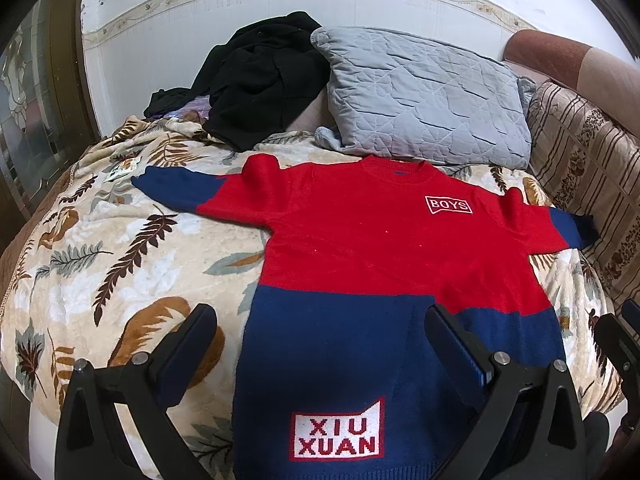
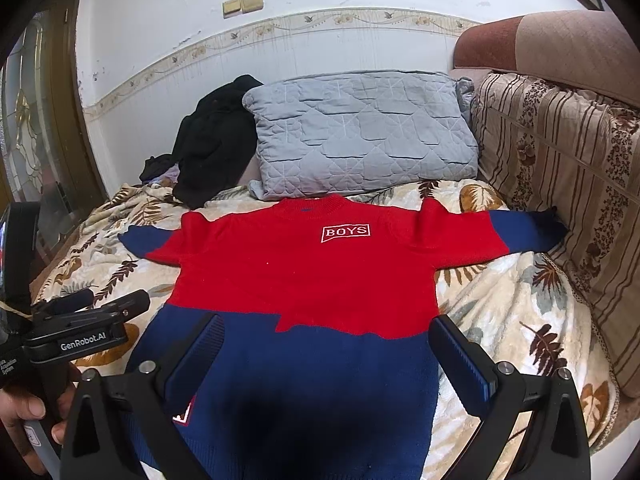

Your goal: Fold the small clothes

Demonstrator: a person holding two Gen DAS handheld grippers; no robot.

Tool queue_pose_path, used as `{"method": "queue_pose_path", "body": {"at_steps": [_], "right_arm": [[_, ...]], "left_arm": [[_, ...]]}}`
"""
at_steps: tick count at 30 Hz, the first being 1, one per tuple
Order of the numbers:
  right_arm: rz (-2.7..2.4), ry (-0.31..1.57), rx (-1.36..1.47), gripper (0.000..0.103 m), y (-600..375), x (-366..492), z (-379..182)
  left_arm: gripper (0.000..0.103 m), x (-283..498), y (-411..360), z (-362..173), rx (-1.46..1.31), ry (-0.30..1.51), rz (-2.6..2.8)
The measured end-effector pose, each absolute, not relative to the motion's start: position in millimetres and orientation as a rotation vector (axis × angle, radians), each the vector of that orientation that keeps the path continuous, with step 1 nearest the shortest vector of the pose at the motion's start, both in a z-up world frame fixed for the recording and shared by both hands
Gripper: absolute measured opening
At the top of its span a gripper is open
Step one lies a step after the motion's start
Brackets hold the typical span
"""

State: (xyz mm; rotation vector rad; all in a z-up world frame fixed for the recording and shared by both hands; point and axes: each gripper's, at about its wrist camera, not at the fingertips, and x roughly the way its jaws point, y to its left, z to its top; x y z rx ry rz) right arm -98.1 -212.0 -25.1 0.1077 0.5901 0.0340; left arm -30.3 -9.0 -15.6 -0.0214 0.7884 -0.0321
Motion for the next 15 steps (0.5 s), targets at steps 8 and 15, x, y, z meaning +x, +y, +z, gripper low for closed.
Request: {"method": "queue_pose_path", "body": {"at_steps": [8,15], "right_arm": [[0.031,0.601,0.099,0.103,-211.6,-97.0,-24.8],[0.023,0.614,0.075,0.103,-210.6,-93.2,-26.4]], "left_arm": [[0.103,-30.3,-9.8,-15.9,-0.021,0.789,-0.033],[0.103,-27.7,-11.8,-17.6,-0.021,0.795,-0.033]]}}
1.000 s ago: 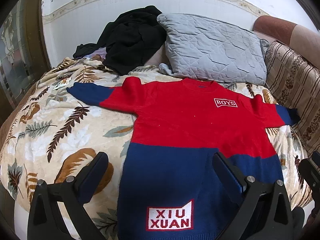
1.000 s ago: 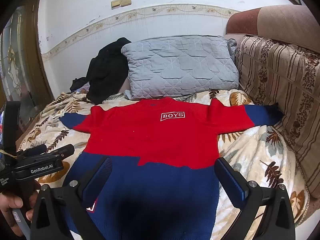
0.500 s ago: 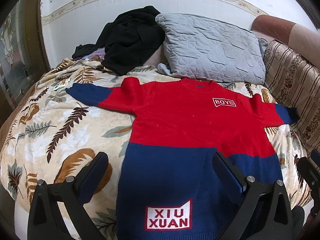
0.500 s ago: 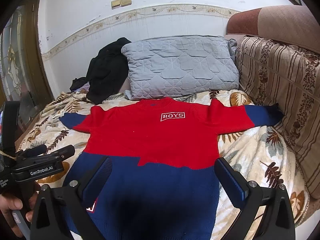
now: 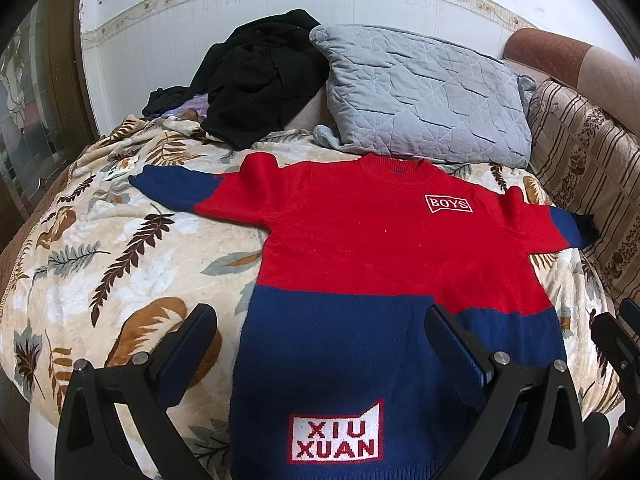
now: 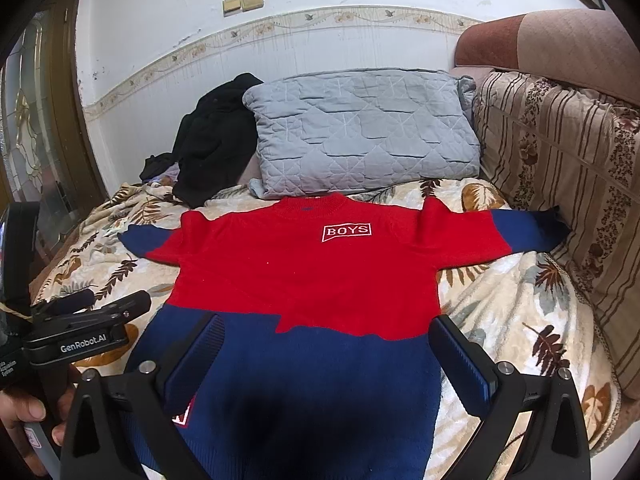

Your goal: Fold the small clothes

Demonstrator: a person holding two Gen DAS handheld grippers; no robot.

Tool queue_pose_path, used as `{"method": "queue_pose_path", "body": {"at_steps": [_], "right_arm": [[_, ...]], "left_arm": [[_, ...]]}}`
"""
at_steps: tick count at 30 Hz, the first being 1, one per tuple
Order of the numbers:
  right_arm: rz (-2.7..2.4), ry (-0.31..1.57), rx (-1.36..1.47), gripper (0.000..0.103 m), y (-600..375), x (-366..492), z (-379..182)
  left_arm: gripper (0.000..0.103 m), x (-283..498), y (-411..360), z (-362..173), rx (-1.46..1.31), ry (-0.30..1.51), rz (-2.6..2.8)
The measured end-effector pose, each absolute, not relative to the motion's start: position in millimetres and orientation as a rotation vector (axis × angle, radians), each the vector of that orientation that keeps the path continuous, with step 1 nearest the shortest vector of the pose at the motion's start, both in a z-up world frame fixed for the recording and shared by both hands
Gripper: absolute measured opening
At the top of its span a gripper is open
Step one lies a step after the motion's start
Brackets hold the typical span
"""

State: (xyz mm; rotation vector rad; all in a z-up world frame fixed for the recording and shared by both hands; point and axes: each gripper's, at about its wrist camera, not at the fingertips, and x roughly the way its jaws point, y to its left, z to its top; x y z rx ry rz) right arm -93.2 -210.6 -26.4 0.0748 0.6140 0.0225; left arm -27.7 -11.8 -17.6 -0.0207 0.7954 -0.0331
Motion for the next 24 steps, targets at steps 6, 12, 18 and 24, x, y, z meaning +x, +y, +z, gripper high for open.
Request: {"method": "queue_pose_path", "body": {"at_steps": [6,12,18,24], "right_arm": [[0.022,0.613,0.112,0.103,-220.2,-86.2,-31.8],[0.006,0.64,0.213,0.103,-257.7,-73.9,-46.5],[-0.077,0.694,0.52,0.103,-364.1,-39.1,-75.9],[-0.216,0.646,0.815,0.094,-487.2,14.5,-97.0]], "left_arm": [[0.103,-19.3,-7.0,-28.2,-0.026,0.821,-0.022],[0.103,-4.0,22.7,-39.8,-0.076,0.834,0.0],[0.103,34.1,110.1,-73.4,-0.16,0.874,0.219],[0.103,54.6,189.9,-110.6,-0.228,0.885,0.416]]}}
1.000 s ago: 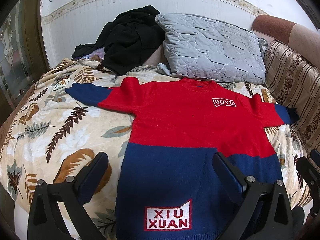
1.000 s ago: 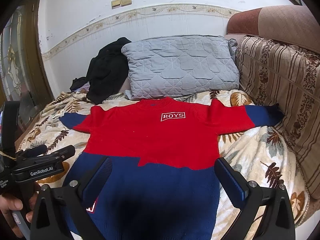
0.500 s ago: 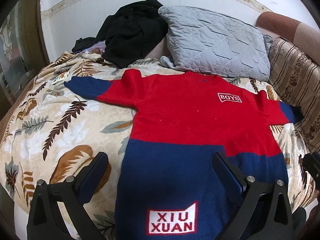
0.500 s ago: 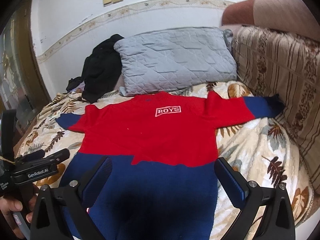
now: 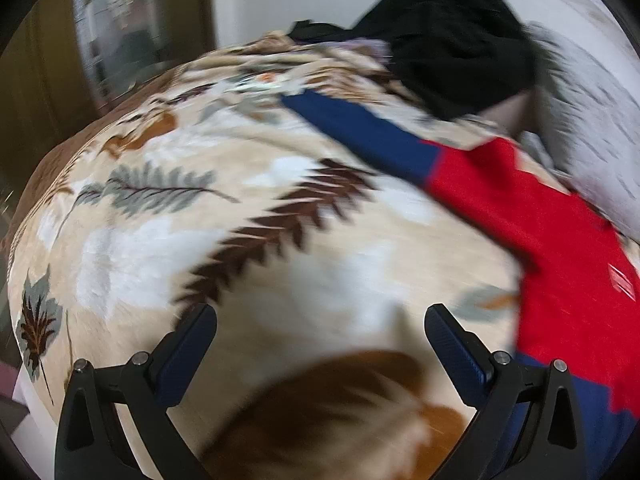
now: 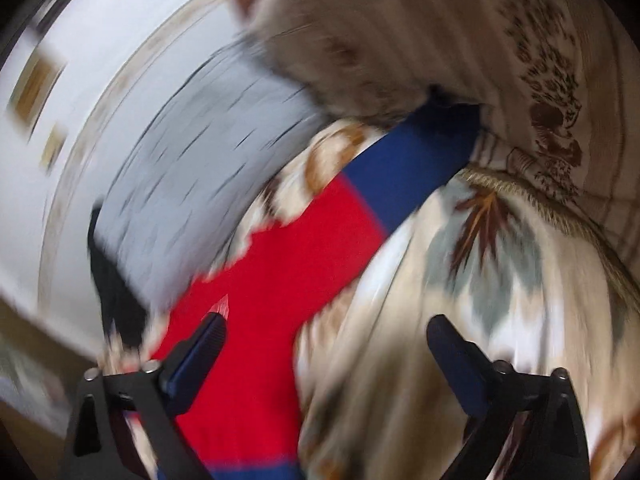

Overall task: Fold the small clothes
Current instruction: 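Grasp the blue sleeve cuff with the right tool and fold it across the sweater body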

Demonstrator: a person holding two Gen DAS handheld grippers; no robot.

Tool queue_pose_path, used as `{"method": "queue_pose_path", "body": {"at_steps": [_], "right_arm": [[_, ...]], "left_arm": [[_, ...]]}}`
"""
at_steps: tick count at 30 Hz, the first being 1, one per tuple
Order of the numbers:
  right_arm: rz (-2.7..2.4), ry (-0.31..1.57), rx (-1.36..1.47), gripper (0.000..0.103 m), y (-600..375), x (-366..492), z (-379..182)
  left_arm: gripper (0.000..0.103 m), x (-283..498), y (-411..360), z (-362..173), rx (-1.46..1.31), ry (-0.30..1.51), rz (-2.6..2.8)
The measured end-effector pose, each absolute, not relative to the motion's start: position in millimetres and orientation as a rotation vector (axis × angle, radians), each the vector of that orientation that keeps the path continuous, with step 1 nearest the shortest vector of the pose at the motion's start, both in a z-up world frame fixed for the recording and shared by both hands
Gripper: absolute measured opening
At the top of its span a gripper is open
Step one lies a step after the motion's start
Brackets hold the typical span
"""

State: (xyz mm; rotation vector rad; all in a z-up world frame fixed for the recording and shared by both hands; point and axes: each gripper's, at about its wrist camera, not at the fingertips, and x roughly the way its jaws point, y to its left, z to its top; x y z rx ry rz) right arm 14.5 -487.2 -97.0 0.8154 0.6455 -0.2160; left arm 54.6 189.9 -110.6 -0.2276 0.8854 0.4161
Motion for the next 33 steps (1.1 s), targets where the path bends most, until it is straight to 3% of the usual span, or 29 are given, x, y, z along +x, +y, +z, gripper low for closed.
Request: {"method": "queue_pose_path", "body": {"at_steps": [2,10,12,13,14,17,21,24,27,28,29,30,33], "right_arm": [[-0.292,0.65,0.89,0.074,-519.8,39.1,-111.5],[-0.432,0.659,1.057,0.074,-574.7,97.6,-154.7],[-0.461,0.654,1.039,0.068,-580.3,106.0,-155.8],[-0.494,0.674,1.003,0.046,-581.8,112.1,-154.5],[-0.524,0.702,0.969,0.03,-584.1,119.1,-152.7],[-0.558,0.721,0.794,0.013,-572.4,134.2,-124.8],[-0.411,0.575,0.411,0.011,-474.5,155.1,-30.9],[-0.213,0.489,0.235,0.011,-370.4,157.7,9.6],[-0.007,0.565,0.074,0.018,-253.9,163.6,-11.3],[0.056,0.62,0.059,0.04,-223.3,165.1,-36.4],[0.095,0.676,0.046,0.088,-198.5,164.2,-65.7],[0.12,0.726,0.038,0.1,-183.7,162.4,-89.1],[0.174,0.84,0.122,0.099,-177.3,144.0,-141.0]], "left_arm": [[0.103,57.5,202.2,-122.7,-0.238,0.906,0.438],[0.103,61.6,206.9,-137.6,-0.213,0.905,0.437],[0.103,60.5,204.9,-136.7,-0.205,0.909,0.44],[0.103,62.4,204.8,-137.4,-0.205,0.91,0.439],[0.103,62.5,205.4,-137.8,-0.207,0.909,0.438],[0.103,60.7,204.9,-136.5,-0.208,0.906,0.436],[0.103,61.1,203.2,-137.2,-0.195,0.906,0.444],[0.103,60.8,204.3,-137.2,-0.202,0.904,0.44],[0.103,60.5,204.8,-137.0,-0.203,0.904,0.439],[0.103,60.3,204.6,-137.0,-0.204,0.903,0.439],[0.103,59.9,205.1,-136.8,-0.207,0.903,0.436],[0.103,59.5,205.5,-136.7,-0.209,0.903,0.434],[0.103,58.4,206.1,-136.1,-0.214,0.9,0.43]]}}
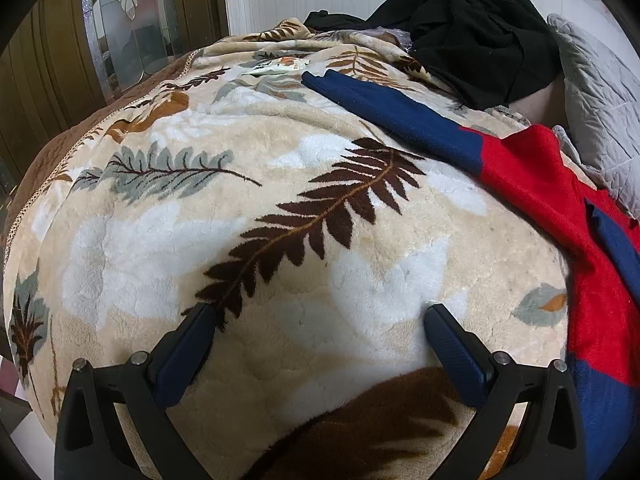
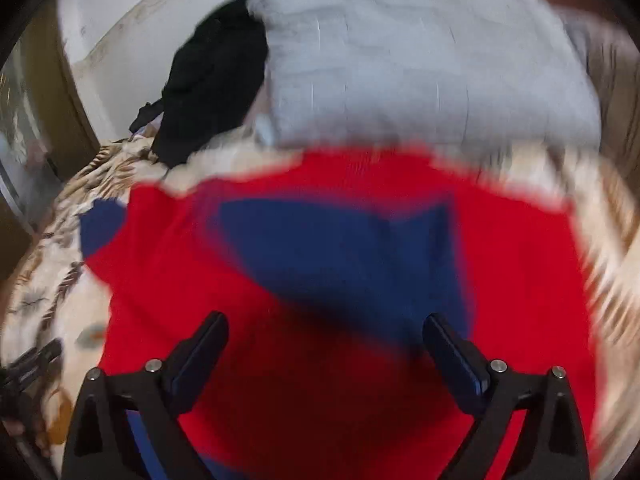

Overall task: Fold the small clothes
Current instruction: 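Grasp the blue sleeve cuff with the right tool and fold it across the sweater body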

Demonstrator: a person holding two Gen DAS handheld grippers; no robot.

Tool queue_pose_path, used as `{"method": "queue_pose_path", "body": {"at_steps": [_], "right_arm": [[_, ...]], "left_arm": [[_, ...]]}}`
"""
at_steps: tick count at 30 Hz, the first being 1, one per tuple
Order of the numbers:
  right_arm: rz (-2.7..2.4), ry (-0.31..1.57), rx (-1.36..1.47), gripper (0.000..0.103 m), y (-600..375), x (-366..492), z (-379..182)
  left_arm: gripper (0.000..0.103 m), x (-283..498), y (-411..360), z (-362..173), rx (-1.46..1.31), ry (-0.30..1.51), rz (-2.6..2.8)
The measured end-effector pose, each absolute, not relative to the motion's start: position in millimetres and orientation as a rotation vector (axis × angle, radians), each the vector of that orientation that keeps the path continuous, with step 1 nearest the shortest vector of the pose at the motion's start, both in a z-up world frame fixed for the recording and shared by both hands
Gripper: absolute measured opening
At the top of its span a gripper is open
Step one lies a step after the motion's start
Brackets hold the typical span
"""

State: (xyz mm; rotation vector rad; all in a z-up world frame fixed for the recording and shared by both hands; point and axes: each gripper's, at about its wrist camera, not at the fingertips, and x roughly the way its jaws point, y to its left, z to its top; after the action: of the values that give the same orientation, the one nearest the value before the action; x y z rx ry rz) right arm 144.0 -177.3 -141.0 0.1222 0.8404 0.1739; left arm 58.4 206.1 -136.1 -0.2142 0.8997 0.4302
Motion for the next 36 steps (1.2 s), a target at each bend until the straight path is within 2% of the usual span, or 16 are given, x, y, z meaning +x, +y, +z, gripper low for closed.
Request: {"method": "queue_pose_path", "body": {"at_steps": [5,9,12,14,18,20,21,22,25,28,29,30,31,33,36], "right_arm": [[0.144,0.76,0.284,0.1,-225.5,97.6,-124.6],[0.167,0.742,0.307,0.1,-246.0,76.8,-131.7],[0.179,0.808,0.397,0.1,-258.2,80.8,-159.3],[0.201,0.772,0.433,0.1,-263.7,77.4,-157.5],[0.235,0.748,0.482,0.1,-270.1,78.4,-161.9],[0.249,0.733,0.504,0.1,-272.7,76.9,-164.0],[0.254,0.727,0.512,0.1,-274.6,74.2,-163.8],[0.26,0.721,0.522,0.1,-277.3,72.0,-164.8],[0.268,0.712,0.529,0.1,-278.0,71.5,-165.5],[0.272,0.707,0.534,0.1,-278.4,71.0,-165.7],[0.273,0.707,0.534,0.1,-278.4,71.3,-166.0],[0.272,0.707,0.533,0.1,-278.1,71.3,-165.9],[0.272,0.708,0.532,0.1,-278.0,71.6,-166.1],[0.271,0.709,0.531,0.1,-277.9,71.6,-165.8],[0.269,0.711,0.529,0.1,-277.9,71.7,-165.7]], "left_arm": [[0.103,57.5,199.0,-124.1,-0.221,0.901,0.398],[0.103,53.1,171.4,-69.4,-0.324,0.771,0.249],[0.103,79.7,126.3,-34.2,-0.326,0.773,-0.002],[0.103,106.8,92.6,-21.9,-0.321,0.786,-0.112],[0.103,183.7,29.1,-42.9,-0.341,0.924,-0.279],[0.092,217.9,18.0,-77.0,-0.442,1.06,-0.279],[0.08,226.1,17.2,-89.1,-0.484,1.105,-0.273],[0.074,237.1,17.3,-105.8,-0.543,1.157,-0.25],[0.074,247.6,19.7,-129.5,-0.614,1.197,-0.181],[0.072,242.2,12.9,-126.0,-0.588,1.17,-0.178],[0.062,241.6,12.7,-125.2,-0.577,1.166,-0.17],[0.018,245.9,14.5,-127.2,-0.559,1.175,-0.145],[0.007,248.2,17.5,-131.6,-0.57,1.201,-0.142],[0.007,243.4,26.8,-129.4,-0.611,1.184,-0.129],[0.007,201.9,23.6,-85.5,-0.523,1.013,-0.159]]}}
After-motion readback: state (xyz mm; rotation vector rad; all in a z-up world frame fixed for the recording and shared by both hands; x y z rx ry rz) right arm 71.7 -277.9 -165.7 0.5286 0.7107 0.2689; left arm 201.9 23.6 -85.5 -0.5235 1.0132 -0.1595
